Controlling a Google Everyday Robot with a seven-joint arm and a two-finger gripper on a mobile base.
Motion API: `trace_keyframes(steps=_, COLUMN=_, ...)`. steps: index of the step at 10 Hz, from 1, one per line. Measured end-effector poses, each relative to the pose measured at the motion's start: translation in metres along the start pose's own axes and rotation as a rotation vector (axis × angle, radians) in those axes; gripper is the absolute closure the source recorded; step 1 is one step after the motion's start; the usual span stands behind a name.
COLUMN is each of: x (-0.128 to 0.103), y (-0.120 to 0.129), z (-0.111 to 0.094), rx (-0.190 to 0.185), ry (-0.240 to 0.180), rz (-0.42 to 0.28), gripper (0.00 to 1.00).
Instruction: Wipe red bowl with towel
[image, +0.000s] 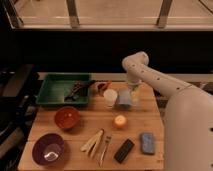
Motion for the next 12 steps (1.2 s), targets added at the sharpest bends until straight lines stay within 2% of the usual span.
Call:
trace_keyframes(steps=2, x=0.000, y=0.002, z=0.008, rx=-0.021, ry=-0.003, rz=0.003, gripper=0.21)
trace_keyframes(steps=3, x=0.000, y=0.003, z=0.009, rx=-0.027, ry=-0.007, rz=-0.001, gripper=0.26)
trace_keyframes(steps=5, x=-0.001, y=0.004, z=0.012, rx=-0.036, ry=-0.013, rz=-0.015, gripper=0.43)
trace_keyframes(steps=7, x=-0.002, y=0.005, z=0.011, rx=-0.037, ry=-0.015, rz=-0.033, gripper=0.65)
trace_keyframes(steps=9, x=-0.002, y=0.003, z=0.006, rx=-0.022, ry=-0.012, rz=-0.044, gripper=0.84)
trace_keyframes(steps=10, x=0.000, y=0.002, z=-0.003, rx=-0.004, ry=-0.006, rz=-0.046, gripper=0.94)
trace_keyframes(steps=12, x=0.006, y=-0.001, z=-0.027, rx=0.033, ry=0.013, rz=-0.046, gripper=1.00)
